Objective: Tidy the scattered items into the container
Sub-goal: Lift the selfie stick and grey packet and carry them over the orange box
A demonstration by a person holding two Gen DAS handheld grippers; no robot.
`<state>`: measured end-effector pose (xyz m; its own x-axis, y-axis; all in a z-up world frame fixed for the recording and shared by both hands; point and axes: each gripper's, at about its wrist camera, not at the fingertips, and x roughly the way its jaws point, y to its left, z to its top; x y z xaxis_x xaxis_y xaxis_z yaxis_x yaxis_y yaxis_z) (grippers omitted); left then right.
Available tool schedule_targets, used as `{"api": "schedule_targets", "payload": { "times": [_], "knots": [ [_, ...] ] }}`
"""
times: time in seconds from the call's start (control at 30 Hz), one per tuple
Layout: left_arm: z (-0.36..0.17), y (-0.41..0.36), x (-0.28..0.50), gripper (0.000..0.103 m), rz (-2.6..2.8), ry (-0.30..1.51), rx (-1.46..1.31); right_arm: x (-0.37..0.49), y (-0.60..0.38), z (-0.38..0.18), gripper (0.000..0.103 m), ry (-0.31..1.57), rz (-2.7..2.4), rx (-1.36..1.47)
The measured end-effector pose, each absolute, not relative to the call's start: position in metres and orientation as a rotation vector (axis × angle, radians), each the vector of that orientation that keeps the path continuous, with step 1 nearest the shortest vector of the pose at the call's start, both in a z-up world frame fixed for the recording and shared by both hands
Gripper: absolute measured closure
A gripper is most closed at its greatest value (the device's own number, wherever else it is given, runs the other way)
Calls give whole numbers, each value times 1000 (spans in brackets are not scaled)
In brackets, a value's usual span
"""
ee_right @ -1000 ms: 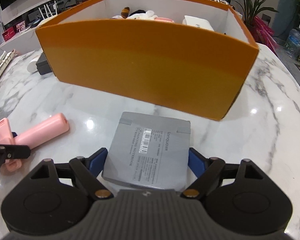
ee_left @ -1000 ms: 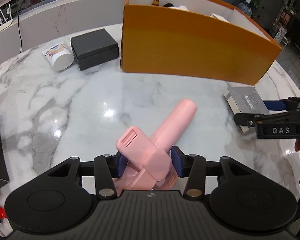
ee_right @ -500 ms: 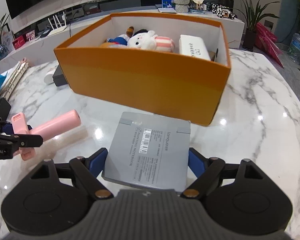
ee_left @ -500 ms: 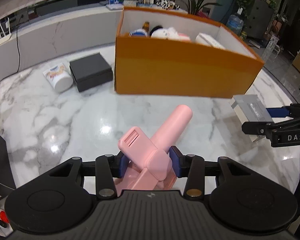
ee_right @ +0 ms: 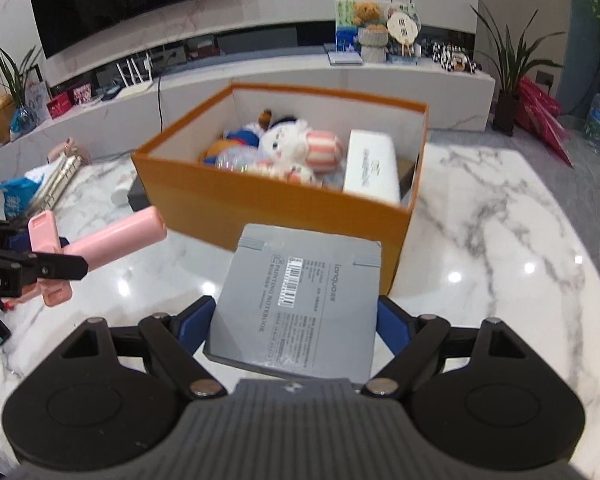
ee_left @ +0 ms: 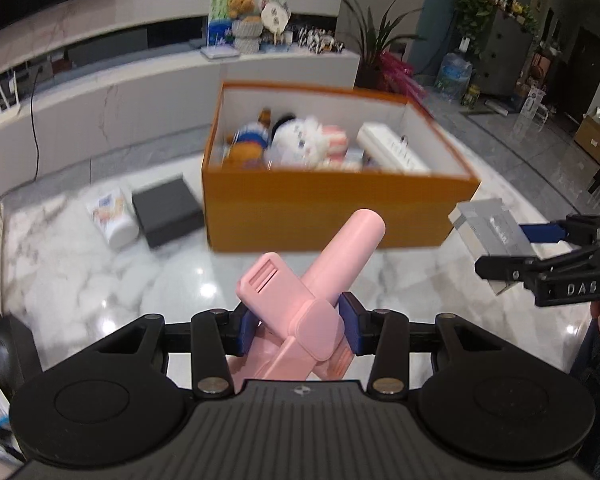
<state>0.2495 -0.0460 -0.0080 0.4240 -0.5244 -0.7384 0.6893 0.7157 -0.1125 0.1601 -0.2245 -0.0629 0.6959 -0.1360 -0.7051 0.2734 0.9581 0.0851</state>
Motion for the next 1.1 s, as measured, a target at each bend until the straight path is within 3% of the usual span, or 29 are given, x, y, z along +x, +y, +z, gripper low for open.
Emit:
{"api": "schedule_targets", "payload": {
  "times": [0.53,1.1],
  "knots": [
    [81,-119,322,53,-751,755,93,189,-264,14,17,651,-212,87],
    [29,-150,377,53,-668,871,49,267,-286,7,17,712,-212,59]
  ]
}}
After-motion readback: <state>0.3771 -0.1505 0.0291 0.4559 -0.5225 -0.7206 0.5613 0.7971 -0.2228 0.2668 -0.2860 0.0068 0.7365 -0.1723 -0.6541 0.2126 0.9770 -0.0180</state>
